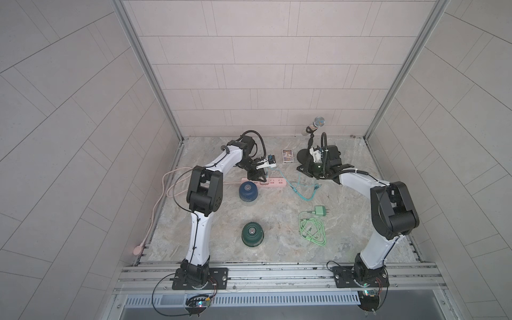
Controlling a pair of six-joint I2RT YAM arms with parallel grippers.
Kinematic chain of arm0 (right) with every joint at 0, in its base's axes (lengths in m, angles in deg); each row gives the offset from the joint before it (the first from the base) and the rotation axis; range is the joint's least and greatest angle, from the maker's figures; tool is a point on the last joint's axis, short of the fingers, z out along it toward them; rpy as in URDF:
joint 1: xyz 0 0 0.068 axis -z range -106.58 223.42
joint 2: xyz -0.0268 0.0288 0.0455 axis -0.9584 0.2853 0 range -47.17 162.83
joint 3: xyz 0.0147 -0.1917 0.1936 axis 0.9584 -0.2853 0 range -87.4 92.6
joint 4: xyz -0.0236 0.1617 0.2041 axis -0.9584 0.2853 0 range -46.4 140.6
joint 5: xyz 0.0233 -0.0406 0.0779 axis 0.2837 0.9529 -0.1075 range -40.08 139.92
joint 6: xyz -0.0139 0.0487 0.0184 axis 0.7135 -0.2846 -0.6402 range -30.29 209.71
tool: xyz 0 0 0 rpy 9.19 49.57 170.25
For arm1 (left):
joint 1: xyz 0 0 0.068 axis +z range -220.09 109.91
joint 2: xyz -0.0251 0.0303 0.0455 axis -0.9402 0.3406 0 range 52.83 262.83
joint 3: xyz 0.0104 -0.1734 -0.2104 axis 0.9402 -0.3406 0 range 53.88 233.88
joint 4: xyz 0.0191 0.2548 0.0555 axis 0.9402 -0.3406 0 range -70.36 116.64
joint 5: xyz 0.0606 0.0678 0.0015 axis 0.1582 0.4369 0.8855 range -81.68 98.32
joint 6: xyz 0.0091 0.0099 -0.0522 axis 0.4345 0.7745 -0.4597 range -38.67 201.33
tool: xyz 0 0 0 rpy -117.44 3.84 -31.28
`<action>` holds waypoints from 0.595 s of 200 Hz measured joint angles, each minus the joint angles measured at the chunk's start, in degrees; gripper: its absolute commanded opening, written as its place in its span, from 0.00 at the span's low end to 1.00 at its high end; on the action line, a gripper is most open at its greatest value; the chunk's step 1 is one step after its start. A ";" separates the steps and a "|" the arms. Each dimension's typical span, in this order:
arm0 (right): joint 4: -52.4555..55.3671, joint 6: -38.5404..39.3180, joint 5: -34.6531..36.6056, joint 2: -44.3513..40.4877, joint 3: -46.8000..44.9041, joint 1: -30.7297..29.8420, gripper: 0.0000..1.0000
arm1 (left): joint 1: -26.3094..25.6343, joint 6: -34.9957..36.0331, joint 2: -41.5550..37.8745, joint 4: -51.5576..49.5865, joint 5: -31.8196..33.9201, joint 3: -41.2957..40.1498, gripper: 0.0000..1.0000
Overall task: Charge the cordless meat grinders
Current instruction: Insert the plug into the socket.
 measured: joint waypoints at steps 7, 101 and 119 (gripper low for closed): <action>0.07 0.04 -0.09 -0.02 0.07 0.00 0.07 | 0.07 -0.02 0.00 0.44 0.00 0.00 0.00; 1.51 0.31 -0.55 0.96 2.47 0.00 0.08 | 1.55 0.22 0.61 2.73 0.17 0.00 0.00; 1.77 0.33 -0.66 1.33 2.69 0.00 0.08 | 1.53 0.28 0.61 2.71 0.09 0.00 0.00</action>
